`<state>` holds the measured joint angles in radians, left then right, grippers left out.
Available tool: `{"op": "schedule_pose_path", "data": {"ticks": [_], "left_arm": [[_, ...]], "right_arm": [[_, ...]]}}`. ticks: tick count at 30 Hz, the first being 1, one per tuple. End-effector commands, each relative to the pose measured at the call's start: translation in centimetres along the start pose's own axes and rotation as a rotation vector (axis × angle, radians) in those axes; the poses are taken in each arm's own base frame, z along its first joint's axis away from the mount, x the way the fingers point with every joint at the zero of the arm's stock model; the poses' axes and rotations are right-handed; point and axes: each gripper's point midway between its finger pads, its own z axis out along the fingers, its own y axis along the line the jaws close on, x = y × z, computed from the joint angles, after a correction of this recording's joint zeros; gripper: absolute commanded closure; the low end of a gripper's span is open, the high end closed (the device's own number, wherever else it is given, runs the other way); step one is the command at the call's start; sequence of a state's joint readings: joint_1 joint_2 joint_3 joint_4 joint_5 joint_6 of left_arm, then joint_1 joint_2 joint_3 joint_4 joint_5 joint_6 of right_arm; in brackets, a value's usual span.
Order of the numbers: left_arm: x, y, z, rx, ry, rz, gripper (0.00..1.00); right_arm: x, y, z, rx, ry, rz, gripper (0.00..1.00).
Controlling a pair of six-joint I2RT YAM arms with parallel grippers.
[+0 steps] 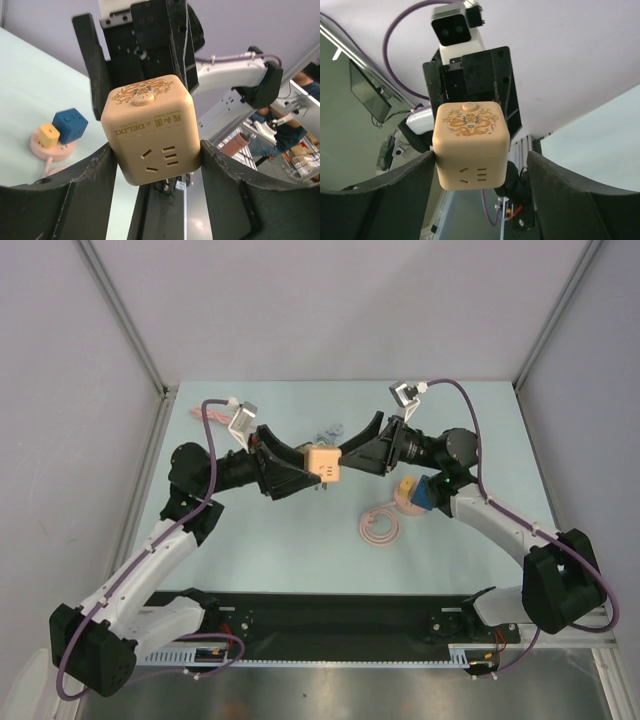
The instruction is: Insert the plug
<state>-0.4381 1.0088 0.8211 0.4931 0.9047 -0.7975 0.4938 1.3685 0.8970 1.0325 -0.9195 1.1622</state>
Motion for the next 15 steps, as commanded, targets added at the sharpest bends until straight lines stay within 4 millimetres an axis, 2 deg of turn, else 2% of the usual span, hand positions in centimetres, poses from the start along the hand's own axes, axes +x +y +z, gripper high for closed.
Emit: {"op": "schedule_pose_path", "data": {"ticks": [1,4,7,9,10,12,15], "left_arm": [[1.0,-2.5,-1.2,0.066,0.059,0.089,1.00],[2.2,-2.5,-1.6,0.075,0.110,0.087,1.00],[3.9,-1.6,-1.8,0.077,0.207,0.042,1.00],[5.0,-1.1,-1.8,0.085,0.250,-0.002,1.00],[5.5,-1.4,-2.0,0.110,0.272,-0.014,1.00],[6.2,-1.0,-2.0,0.104,0.295,-0.043,1.00],[6.8,-0.6,-2.1,0.093,0.312,-0.053,0.99]], "right_arm": [[1.0,0.3,-1.4,0.011,0.111,-0.037,0.17],[2.0,0.4,-2.1,0.013,0.172,-0.068,0.11],[2.4,1.1,-2.7,0.000,0.249,-0.110,0.04],[1.7,1.4,-2.7,-0.003,0.266,-0.205,0.00],[2.1,1.1,-3.0,0.034,0.287,-0.162,0.00],[2.1,0.9,-3.1,0.060,0.324,-0.208,0.00],[2.6,1.6,-3.2,0.042,0.385,-0.198,0.00]]}}
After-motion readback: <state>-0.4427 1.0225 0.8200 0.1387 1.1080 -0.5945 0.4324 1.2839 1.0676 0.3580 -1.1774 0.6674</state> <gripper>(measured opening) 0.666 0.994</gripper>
